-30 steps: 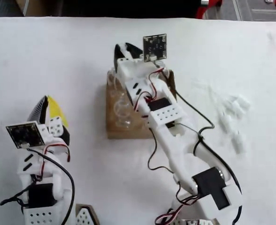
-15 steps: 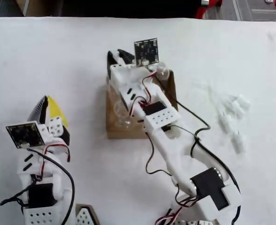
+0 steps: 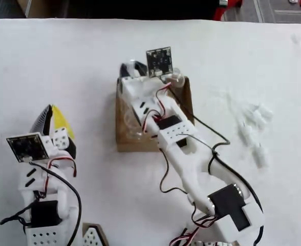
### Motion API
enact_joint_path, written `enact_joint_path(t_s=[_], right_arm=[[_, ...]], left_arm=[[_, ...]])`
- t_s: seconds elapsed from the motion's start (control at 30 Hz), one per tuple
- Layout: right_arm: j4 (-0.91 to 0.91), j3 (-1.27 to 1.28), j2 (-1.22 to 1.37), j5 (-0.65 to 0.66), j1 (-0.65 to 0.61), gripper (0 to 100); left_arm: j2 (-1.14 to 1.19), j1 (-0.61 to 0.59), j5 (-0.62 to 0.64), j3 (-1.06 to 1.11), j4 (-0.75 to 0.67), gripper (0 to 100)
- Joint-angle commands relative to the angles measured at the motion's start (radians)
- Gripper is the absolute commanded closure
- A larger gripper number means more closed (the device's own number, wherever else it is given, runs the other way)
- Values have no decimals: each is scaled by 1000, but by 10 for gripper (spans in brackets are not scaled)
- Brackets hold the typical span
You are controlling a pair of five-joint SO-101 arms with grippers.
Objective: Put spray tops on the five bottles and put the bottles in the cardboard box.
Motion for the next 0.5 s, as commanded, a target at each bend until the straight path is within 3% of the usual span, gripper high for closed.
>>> enact_joint_path(t_s=[0.0, 0.47], right_arm=[[-13, 26, -110, 2, -12, 816], [-13, 80, -177, 2, -31, 839]], left_arm=[[-7, 10, -8, -9, -32, 965], [-7, 10, -8, -9, -32, 965]])
